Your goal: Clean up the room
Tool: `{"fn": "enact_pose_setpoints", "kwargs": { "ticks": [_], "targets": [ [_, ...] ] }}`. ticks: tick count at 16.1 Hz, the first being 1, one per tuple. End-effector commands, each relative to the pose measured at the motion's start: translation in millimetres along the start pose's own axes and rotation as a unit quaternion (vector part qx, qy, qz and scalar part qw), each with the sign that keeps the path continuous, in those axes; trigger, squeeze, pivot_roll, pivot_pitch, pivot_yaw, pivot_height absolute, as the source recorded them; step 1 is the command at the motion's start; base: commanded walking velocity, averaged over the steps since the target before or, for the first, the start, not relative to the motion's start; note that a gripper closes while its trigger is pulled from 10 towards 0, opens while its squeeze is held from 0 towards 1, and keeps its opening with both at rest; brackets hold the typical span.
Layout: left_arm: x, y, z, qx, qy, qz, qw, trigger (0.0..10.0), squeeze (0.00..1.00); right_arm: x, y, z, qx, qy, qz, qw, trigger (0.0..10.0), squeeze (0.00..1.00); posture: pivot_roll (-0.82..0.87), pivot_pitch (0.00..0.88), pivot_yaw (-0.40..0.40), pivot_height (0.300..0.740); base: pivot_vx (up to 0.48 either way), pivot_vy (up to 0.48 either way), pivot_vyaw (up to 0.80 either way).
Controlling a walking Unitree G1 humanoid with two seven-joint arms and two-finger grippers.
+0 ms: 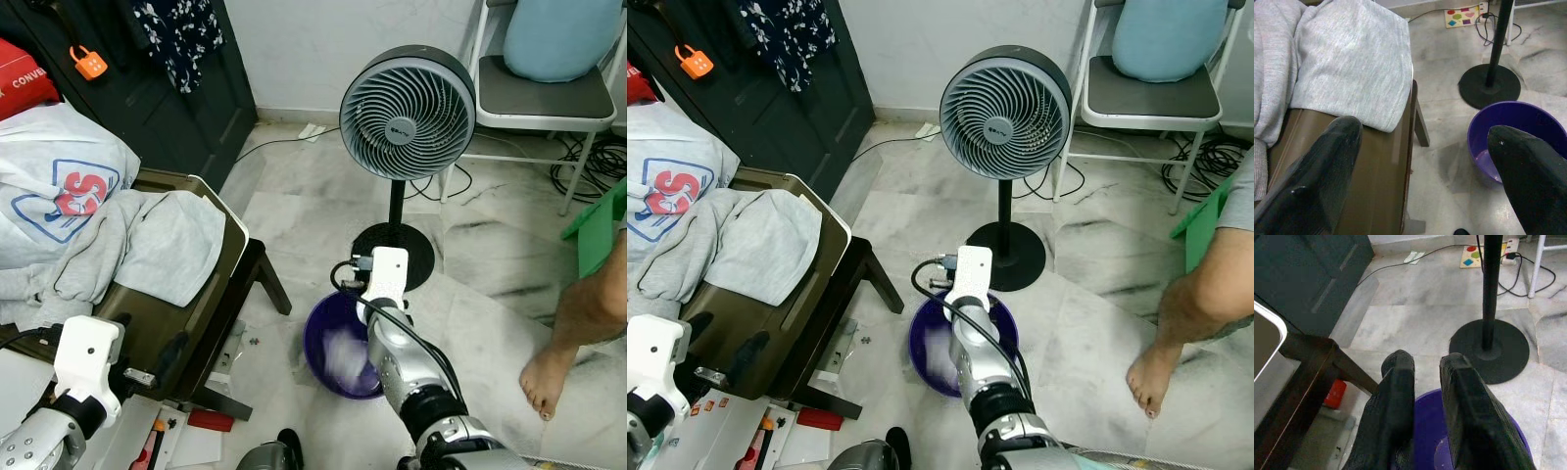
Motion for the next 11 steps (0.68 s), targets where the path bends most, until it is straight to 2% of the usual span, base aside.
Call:
{"fn": "enact_pose_setpoints", "kwargs": {
  "ticks": [1, 8, 11],
  "targets": [
    [-2.0, 4.5, -5.6, -0.001, 0.012, 0.009, 1.000, 10.0, 0.00, -5.3, 21.4, -4.2, 0.014, 0.006, 0.022, 1.000, 10.0, 1.00, 0.07, 0.201, 0.168, 0.740, 0.000, 0.000, 0.00],
    [4.6, 4.5, -5.2, -0.003, 0.004, 0.013, 1.000, 10.0, 0.00, -4.4, 20.5, 0.4, 0.017, -0.003, 0.027, 0.999, 10.0, 1.00, 0.06, 0.172, 0.153, 0.740, 0.000, 0.000, 0.00],
    [18.5, -3.1, -1.4, -0.019, -0.012, 0.005, 1.000, 10.0, 0.00, -5.0, 17.9, 10.2, 0.008, -0.026, 0.043, 0.999, 10.0, 1.00, 0.02, 0.123, 0.127, 0.740, 0.000, 0.000, 0.00]
  ]
}}
Point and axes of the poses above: a point about 5 cm out from each wrist's last joint towards the gripper, its own x axis pointing out of the wrist towards the gripper, its own z axis along the axis of the wrist's last joint, y = z × x, the point moved 6 cm from there along x, pointing out of the wrist towards the gripper, and after that the axes turned 9 degrees about -x, right-handed, at the moved point
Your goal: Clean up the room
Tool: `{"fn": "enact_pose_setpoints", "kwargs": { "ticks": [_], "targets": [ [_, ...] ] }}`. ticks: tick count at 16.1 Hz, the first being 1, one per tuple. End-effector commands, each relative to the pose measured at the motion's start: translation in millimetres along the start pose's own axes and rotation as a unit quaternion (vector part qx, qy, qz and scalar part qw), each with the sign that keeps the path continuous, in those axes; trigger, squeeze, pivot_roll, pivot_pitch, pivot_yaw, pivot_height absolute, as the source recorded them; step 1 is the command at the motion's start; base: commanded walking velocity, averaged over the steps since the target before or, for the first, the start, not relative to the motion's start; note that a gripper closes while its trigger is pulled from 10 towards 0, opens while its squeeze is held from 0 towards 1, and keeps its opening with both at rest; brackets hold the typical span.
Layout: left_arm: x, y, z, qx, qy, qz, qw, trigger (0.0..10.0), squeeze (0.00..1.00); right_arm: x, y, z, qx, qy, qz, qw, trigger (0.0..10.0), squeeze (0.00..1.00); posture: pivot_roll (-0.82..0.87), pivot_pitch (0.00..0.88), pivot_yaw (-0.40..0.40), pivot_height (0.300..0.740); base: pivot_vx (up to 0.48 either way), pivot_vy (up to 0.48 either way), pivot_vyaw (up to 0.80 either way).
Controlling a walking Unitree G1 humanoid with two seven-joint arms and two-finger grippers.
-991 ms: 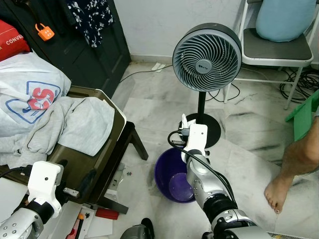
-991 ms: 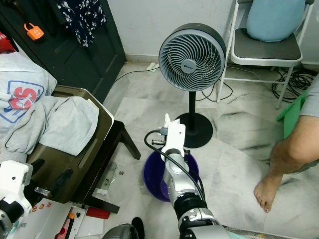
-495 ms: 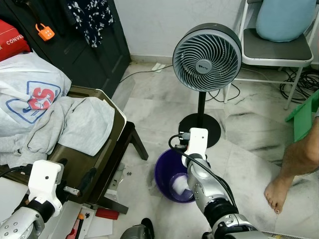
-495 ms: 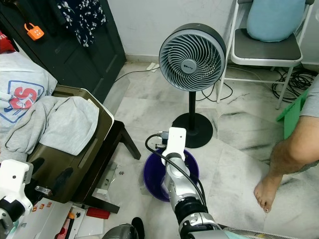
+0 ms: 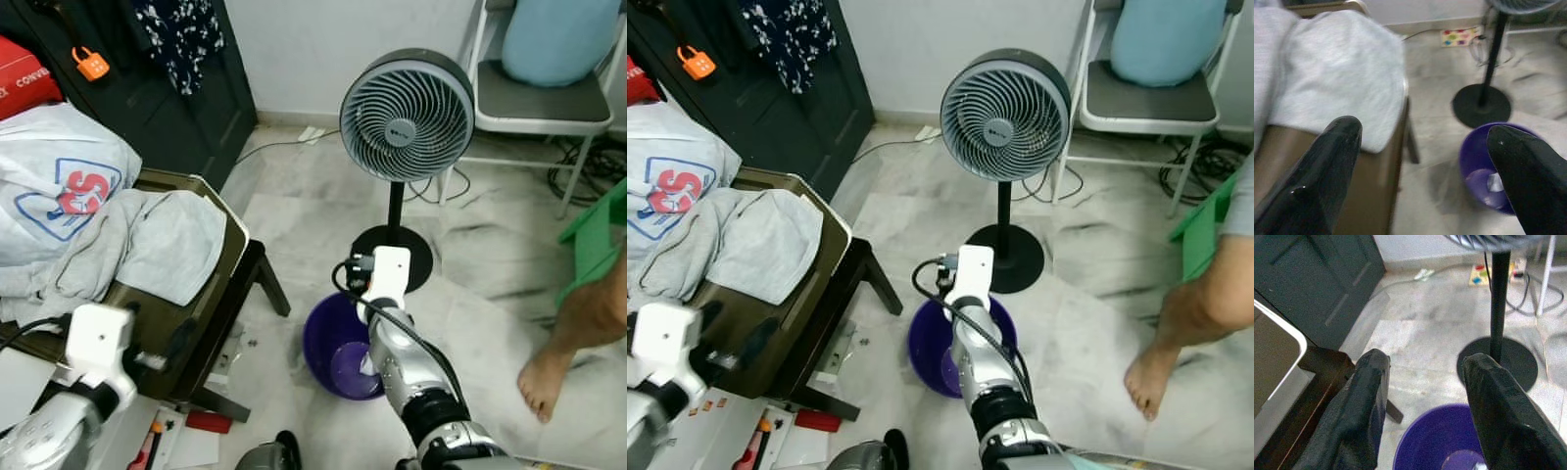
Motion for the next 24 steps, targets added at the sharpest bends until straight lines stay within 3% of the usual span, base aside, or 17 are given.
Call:
{"fn": "enact_pose_setpoints", "kwargs": {
  "ticks": [1, 5, 8, 12, 15, 21, 22, 24],
  "targets": [
    [2.0, 0.0, -4.6, -0.004, 0.006, 0.002, 1.000, 10.0, 0.00, -4.4, 9.5, 0.1, -0.010, -0.005, 0.021, 1.000, 10.0, 1.00, 0.01, 0.108, 0.119, 0.740, 0.000, 0.000, 0.00],
    [31.7, -15.0, 11.0, -0.027, -0.040, -0.014, 0.999, 10.0, 0.00, -18.4, -19.4, 24.1, -0.072, -0.066, 0.016, 0.995, 10.0, 1.00, -0.07, 0.027, 0.084, 0.740, 0.000, 0.000, 0.00],
    [46.6, -24.4, 15.9, -0.041, -0.063, -0.019, 0.997, 10.0, 0.00, -27.1, -36.4, 34.6, -0.085, -0.086, 0.006, 0.993, 10.0, 1.00, -0.11, 0.000, 0.074, 0.740, 0.000, 0.000, 0.00],
    [63.6, -33.0, 19.5, -0.055, -0.087, -0.015, 0.995, 10.0, 0.00, -42.1, -49.9, 32.3, -0.088, -0.077, -0.003, 0.993, 10.0, 1.00, -0.15, 0.000, 0.052, 0.740, 0.000, 0.000, 0.00],
    [68.0, -36.6, 17.3, -0.064, -0.097, -0.008, 0.993, 10.0, 0.00, -43.5, -51.7, 34.6, -0.088, -0.079, 0.005, 0.993, 10.0, 1.00, -0.16, 0.000, 0.042, 0.740, 0.000, 0.000, 0.00],
    [59.1, -25.7, 9.0, -0.067, -0.105, 0.029, 0.992, 10.0, 0.00, -53.6, -58.8, 43.9, -0.085, -0.098, -0.009, 0.991, 10.0, 1.00, -0.14, 0.000, 0.032, 0.740, 0.000, 0.000, 0.00],
    [59.4, -25.7, 5.1, -0.064, -0.102, 0.039, 0.992, 10.0, 0.00, -55.6, -57.0, 44.0, -0.081, -0.100, -0.001, 0.992, 10.0, 0.00, -0.14, 0.000, 0.031, 0.740, 0.000, 0.000, 0.00],
    [62.0, -30.1, 5.3, -0.068, -0.103, 0.036, 0.992, 10.0, 0.00, -55.6, -55.1, 46.9, -0.091, -0.104, 0.004, 0.990, 10.0, 0.00, -0.15, 0.000, 0.032, 0.740, 0.000, 0.000, 0.00]
  ]
}}
Point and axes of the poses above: a point about 5 cm out from each wrist's last joint towards the gripper, its own x axis pointing out of the wrist towards the gripper, its own z axis along the axis of the wrist's last joint, y = z × x, the point moved 6 cm from there along x, pointing out of the wrist towards the gripper, and after that the axes turned 9 degrees about -x, right-handed, at the moved point
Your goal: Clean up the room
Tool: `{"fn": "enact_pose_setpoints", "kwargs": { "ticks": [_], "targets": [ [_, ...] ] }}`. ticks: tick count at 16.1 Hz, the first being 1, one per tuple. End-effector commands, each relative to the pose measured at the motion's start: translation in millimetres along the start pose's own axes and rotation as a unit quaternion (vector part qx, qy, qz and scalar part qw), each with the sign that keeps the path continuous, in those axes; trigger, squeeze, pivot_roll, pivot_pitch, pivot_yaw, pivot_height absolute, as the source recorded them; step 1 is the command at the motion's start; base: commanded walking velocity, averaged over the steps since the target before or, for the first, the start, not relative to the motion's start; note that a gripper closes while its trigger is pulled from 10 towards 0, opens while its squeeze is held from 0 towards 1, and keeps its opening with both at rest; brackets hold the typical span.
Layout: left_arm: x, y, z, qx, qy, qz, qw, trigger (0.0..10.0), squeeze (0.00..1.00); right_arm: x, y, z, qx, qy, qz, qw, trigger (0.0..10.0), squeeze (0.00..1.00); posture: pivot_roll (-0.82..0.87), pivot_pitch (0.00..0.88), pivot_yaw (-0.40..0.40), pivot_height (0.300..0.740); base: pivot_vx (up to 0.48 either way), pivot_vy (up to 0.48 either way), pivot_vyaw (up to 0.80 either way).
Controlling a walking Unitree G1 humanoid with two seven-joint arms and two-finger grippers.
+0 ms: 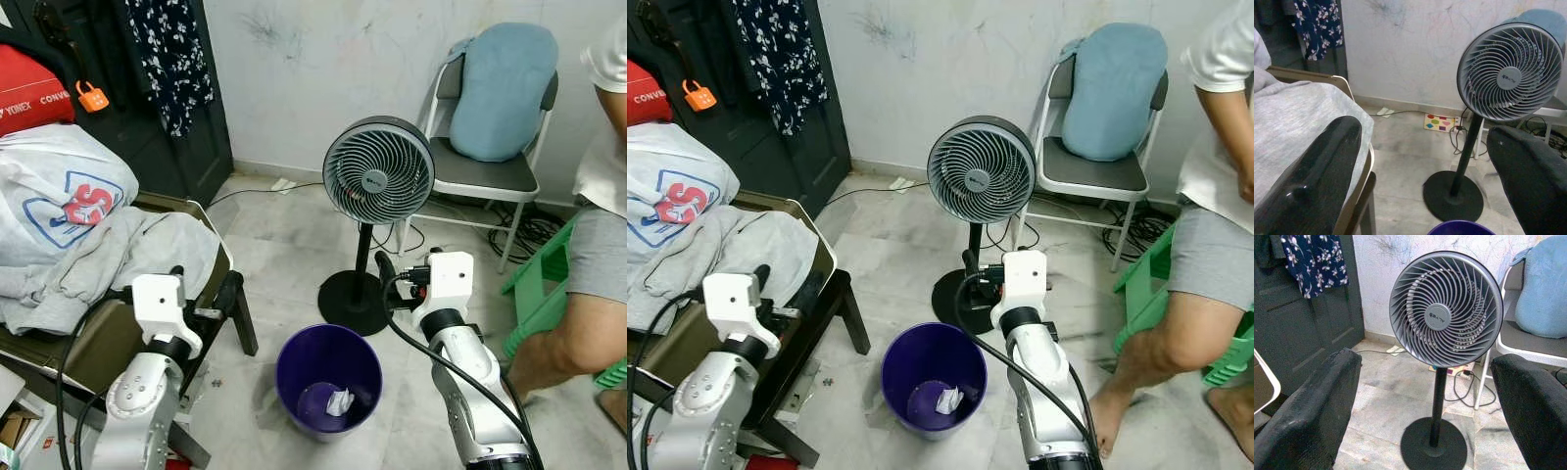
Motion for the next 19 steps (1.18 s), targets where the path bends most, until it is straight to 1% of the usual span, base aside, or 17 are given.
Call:
{"fn": "enact_pose_setpoints", "kwargs": {
  "ticks": [1, 3, 5, 12, 15, 17, 19],
  "targets": [
    [1.3, -1.7, -0.7, 0.004, 0.001, -0.001, 1.000, 10.0, 0.00, 2.1, 1.4, 9.9, -0.013, -0.012, 0.005, 1.000, 10.0, 0.00, -0.15, 0.000, 0.033, 0.740, 0.000, 0.000, 0.00],
    [1.1, -3.2, -0.8, 0.004, 0.001, -0.004, 1.000, 10.0, 0.00, 2.2, 1.7, 10.8, -0.012, -0.013, 0.005, 1.000, 10.0, 0.00, -0.15, 0.000, 0.034, 0.740, 0.000, 0.000, 0.00],
    [0.5, -0.6, -1.8, 0.007, 0.003, -0.002, 1.000, 10.0, 0.00, 0.7, -0.6, 9.2, -0.001, -0.011, -0.003, 1.000, 10.0, 0.00, -0.15, 0.000, 0.034, 0.740, 0.000, 0.000, 0.00],
    [-1.6, 0.9, -3.3, 0.005, 0.006, 0.004, 1.000, 10.0, 0.00, 0.8, -3.5, 11.3, 0.002, -0.016, -0.014, 1.000, 10.0, 0.00, -0.14, 0.000, 0.027, 0.740, 0.000, 0.000, 0.00],
    [-2.1, 1.3, -3.8, 0.004, 0.007, 0.005, 1.000, 10.0, 0.00, 0.5, -3.6, 11.6, -0.020, -0.017, -0.012, 1.000, 10.0, 0.00, -0.14, 0.000, 0.025, 0.740, 0.000, 0.000, 0.00],
    [-1.8, 1.2, -3.2, 0.004, 0.006, 0.005, 1.000, 10.0, 0.00, 0.7, -1.2, 12.8, -0.037, -0.019, -0.007, 0.999, 10.0, 0.00, -0.14, 0.000, 0.023, 0.740, 0.000, 0.000, 0.80],
    [-1.4, 0.8, -2.9, 0.004, 0.006, 0.005, 1.000, 10.0, 0.00, 0.9, 0.3, 12.6, -0.035, -0.018, -0.006, 0.999, 10.0, 0.00, -0.14, 0.000, 0.023, 0.740, 0.000, 0.000, 0.80]
  ]
}}
Point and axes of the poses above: a point about 5 cm out from each wrist's last joint towards the gripper, its own x axis pointing out of the wrist towards the gripper, its own z axis along the axis of the wrist's last joint, y = z × x, the point moved 6 cm from there along x, pointing out of the wrist towards the gripper, and after that the axes turned 9 degrees about -x, right-handed, at the moved point
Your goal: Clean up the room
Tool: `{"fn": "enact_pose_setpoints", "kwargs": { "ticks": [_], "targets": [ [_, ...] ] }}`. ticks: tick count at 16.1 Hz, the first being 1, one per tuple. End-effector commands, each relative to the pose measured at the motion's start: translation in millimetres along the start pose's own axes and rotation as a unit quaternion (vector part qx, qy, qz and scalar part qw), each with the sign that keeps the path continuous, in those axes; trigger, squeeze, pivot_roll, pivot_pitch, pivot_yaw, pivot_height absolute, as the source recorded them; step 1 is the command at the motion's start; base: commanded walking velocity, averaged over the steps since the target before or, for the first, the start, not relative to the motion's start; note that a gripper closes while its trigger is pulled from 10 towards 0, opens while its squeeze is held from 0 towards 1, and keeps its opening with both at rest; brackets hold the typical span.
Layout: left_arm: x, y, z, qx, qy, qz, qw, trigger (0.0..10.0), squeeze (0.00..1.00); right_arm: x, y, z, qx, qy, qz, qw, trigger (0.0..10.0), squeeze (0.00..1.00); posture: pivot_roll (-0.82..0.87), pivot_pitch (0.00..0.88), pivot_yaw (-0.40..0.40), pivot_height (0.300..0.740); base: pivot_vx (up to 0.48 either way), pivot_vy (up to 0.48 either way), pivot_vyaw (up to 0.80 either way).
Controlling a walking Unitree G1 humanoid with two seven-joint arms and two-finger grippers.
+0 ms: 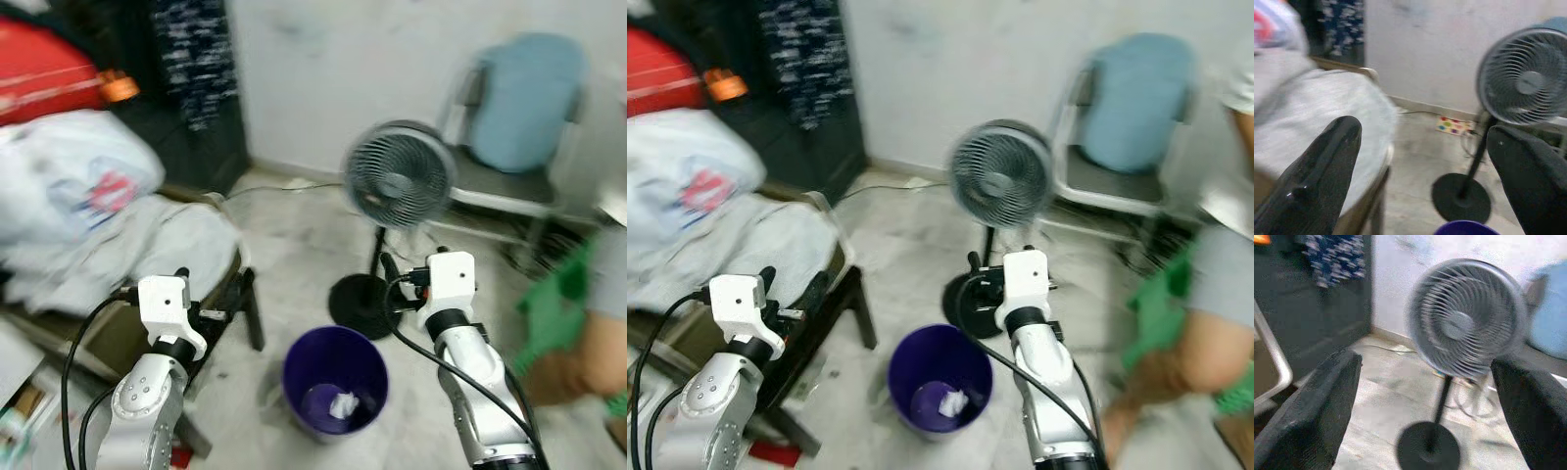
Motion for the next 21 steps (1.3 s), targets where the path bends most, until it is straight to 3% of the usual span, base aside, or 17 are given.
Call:
{"fn": "enact_pose_setpoints", "kwargs": {
  "ticks": [1, 5, 21],
  "targets": [
    [0.4, 0.6, 1.0, 0.004, 0.000, 0.005, 1.000, 10.0, 0.00, 0.9, -0.1, 12.3, -0.003, -0.020, -0.003, 1.000, 10.0, 0.00, -0.14, 0.000, 0.023, 0.740, 0.000, 0.000, 0.80],
    [4.0, -6.8, 7.7, 0.000, -0.012, 0.001, 1.000, 10.0, 0.00, 1.7, -0.9, 12.8, -0.006, -0.020, -0.004, 1.000, 10.0, 0.00, -0.14, 0.000, 0.021, 0.740, 0.000, 0.000, 0.80],
    [3.1, -1.0, 0.9, 0.011, -0.004, 0.021, 1.000, 10.0, 0.00, 2.2, -2.9, 9.6, -0.005, -0.016, -0.009, 1.000, 10.0, 0.00, -0.14, 0.000, 0.021, 0.740, 0.000, 0.000, 0.80]
  ]
}}
Point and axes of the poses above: a point about 5 cm out from each wrist's last joint towards the gripper, its own x axis pointing out of the wrist towards the gripper, its own z axis along the axis of the wrist's last joint, y = z × x, the point moved 6 cm from there along x, pointing out of the wrist towards the gripper, and after that the axes turned 9 degrees about -x, right-handed, at the moved point
